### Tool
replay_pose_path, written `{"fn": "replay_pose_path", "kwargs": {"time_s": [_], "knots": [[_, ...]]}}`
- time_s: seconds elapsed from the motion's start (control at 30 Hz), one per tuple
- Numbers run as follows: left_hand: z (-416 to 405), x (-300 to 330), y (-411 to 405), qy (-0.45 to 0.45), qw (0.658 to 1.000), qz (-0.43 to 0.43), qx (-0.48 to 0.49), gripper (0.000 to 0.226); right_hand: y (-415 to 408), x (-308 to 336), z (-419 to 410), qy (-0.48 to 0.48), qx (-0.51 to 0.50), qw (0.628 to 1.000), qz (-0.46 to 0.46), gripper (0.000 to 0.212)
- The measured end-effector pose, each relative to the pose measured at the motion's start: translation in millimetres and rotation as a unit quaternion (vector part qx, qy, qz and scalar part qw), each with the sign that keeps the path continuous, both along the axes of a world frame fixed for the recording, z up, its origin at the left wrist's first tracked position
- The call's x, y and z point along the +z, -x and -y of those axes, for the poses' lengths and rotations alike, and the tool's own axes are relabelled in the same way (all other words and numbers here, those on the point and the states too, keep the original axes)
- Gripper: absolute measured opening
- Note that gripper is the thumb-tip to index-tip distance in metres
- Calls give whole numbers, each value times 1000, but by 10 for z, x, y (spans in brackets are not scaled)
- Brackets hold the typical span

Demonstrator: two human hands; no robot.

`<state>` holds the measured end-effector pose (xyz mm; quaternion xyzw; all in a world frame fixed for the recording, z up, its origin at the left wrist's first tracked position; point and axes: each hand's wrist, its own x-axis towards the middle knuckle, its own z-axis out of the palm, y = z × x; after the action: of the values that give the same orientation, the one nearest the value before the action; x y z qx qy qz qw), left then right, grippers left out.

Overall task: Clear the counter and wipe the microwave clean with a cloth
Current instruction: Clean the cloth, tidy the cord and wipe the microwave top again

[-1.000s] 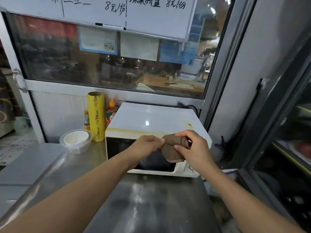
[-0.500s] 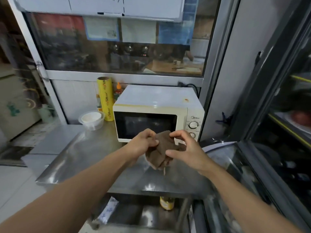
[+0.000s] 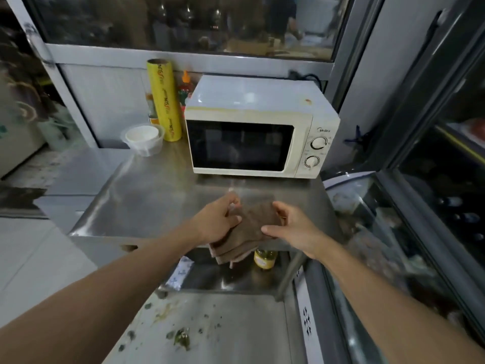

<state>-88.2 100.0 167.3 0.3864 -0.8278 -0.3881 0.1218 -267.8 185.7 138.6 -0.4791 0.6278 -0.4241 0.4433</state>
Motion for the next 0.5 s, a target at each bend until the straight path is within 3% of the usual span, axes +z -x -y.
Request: {"fn": "replay_pose_path", "kwargs": {"time_s": [0.07,0.2,0.33,0.5], "knots": [[25,-203,-73,29,999,31,-18,12,-85,-140,-21,-6,-29,999,-17,32],[39,-565,-165,-77,994,75,-29,32,-154,-469,-134,-29,-87,996,-12,28],[7,-946,-142,-70,976,177,-109,33,-163,-856,-252,-59,-125,990,2,33],[-73,-1466,-88,-170,972,148,-63,25,-57,-1391,-384,-79,-165,983,17,31]]}}
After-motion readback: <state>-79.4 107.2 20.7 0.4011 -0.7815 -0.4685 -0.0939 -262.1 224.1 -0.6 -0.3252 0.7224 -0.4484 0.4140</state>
